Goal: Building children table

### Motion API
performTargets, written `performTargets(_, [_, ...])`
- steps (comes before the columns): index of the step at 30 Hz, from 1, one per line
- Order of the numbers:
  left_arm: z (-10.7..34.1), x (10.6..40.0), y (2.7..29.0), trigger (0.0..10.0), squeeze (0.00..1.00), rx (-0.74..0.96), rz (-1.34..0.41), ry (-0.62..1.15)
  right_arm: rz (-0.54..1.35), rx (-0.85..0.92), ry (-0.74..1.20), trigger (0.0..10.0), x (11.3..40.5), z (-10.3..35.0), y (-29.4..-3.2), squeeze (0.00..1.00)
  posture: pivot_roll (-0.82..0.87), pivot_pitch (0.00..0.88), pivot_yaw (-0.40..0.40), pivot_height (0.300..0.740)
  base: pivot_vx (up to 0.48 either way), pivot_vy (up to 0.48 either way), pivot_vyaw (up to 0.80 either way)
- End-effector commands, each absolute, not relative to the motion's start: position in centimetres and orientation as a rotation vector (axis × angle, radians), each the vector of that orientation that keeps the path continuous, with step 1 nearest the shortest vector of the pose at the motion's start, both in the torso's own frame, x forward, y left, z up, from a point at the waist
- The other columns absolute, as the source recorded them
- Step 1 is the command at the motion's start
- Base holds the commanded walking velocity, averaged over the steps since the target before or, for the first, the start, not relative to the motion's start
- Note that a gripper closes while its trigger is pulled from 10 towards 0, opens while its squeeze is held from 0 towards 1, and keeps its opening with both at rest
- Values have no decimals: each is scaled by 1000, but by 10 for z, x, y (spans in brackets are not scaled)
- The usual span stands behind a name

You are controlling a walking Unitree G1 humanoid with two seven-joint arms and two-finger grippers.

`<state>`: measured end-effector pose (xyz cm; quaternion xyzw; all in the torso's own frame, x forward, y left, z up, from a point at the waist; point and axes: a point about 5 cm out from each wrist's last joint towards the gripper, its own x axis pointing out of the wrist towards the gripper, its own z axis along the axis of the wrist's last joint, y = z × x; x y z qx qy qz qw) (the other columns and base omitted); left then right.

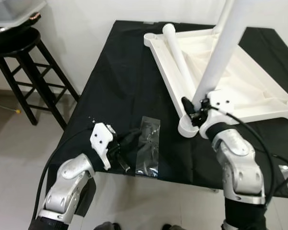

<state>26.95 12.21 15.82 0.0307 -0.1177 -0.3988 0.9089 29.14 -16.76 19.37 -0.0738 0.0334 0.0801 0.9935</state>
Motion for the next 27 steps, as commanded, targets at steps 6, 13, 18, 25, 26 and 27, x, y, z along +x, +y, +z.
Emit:
performTargets(6, [151, 268, 123, 10000, 0, 77, -825, -226, 455, -88, -33, 10000, 297, 217, -140, 447, 41, 184, -14, 740, 0, 0, 0])
performTargets(13, [151, 269, 119, 10000, 0, 82, -839, -231, 761, -314, -137, 10000, 304, 251, -168, 0, 36, 177, -18, 740, 0, 0, 0])
performTargets(18, [151, 270, 117, 10000, 0, 90, -838, -238, 863, -380, -71, 10000, 309, 247, -182, 0, 45, 172, -23, 740, 0, 0, 0])
performTargets(25, [150, 269, 114, 10000, 0, 104, -842, -246, 938, -344, -102, 0, 333, 255, -195, 0, 38, 165, -23, 740, 0, 0, 0])
performTargets(26, [150, 269, 113, 10000, 0, 105, -844, -247, 953, -329, -101, 0, 336, 254, -196, 0, 38, 165, -23, 740, 0, 0, 0])
performTargets(27, [150, 268, 113, 10000, 0, 108, -848, -248, 965, -308, -95, 0, 339, 252, -196, 0, 39, 164, -23, 740, 0, 0, 0])
